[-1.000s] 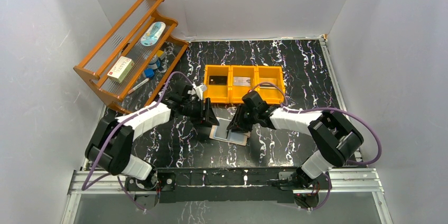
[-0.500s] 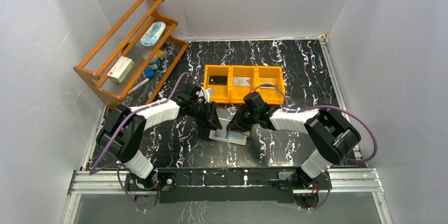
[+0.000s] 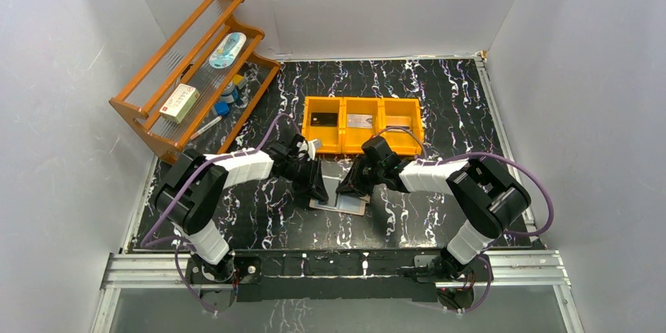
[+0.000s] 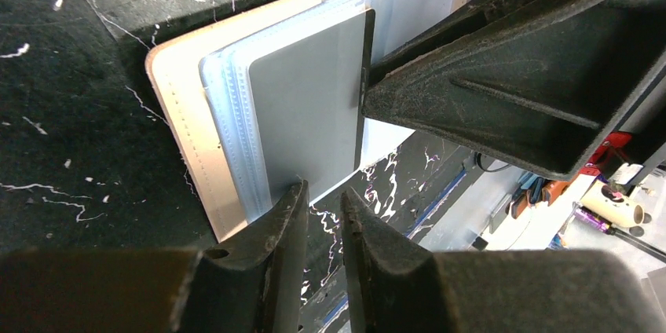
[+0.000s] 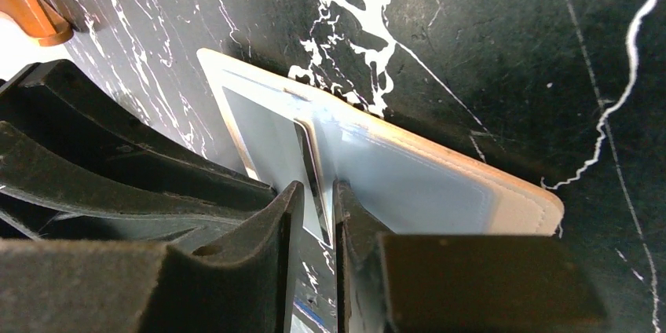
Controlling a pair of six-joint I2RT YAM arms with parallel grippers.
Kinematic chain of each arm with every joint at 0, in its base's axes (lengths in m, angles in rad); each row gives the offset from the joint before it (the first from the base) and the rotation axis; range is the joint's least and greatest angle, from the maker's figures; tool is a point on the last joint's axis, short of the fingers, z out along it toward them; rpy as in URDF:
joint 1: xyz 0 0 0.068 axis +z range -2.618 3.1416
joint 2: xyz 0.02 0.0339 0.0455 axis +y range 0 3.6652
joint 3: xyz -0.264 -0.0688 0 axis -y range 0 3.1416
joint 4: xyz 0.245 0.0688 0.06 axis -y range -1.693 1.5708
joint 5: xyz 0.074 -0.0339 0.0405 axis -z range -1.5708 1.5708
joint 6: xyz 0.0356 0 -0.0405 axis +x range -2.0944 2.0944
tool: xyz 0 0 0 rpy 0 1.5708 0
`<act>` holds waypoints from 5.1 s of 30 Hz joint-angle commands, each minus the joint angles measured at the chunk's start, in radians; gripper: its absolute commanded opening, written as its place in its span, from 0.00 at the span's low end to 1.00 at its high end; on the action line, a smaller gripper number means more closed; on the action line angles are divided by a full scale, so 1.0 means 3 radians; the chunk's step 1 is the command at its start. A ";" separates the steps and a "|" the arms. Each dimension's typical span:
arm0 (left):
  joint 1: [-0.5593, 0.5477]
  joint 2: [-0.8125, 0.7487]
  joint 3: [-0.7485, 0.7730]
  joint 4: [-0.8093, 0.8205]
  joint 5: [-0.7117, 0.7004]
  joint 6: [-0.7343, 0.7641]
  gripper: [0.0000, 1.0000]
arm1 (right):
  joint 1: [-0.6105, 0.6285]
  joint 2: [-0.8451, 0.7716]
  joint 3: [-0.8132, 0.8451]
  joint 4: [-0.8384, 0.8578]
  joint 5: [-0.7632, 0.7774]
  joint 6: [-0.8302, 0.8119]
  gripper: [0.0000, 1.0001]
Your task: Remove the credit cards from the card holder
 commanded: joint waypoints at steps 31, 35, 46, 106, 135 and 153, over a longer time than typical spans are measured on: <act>-0.0062 -0.0224 -0.0237 0.0100 -0.0329 -0.0044 0.19 | 0.0003 0.0019 0.0095 0.0240 -0.0199 -0.0026 0.23; -0.0072 -0.0188 -0.0265 0.0089 -0.0322 -0.0056 0.18 | 0.0000 0.0096 0.0141 0.0151 -0.0200 -0.0013 0.23; -0.0072 -0.0153 -0.0186 -0.0047 -0.0483 -0.0007 0.19 | -0.0007 -0.0015 0.0098 0.0109 -0.0219 -0.0094 0.00; -0.0271 -0.0027 0.0147 -0.0310 -0.0666 0.0112 0.36 | -0.0303 0.0095 -0.0160 0.0310 -0.0509 -0.0166 0.31; -0.0276 0.0143 0.0001 -0.0164 -0.0480 0.0147 0.25 | -0.0297 0.0124 -0.0074 0.0444 -0.0605 -0.0071 0.23; -0.0276 -0.0059 0.0117 -0.0324 -0.0844 0.0130 0.31 | -0.0343 -0.0537 -0.0345 0.0044 -0.0252 -0.0257 0.00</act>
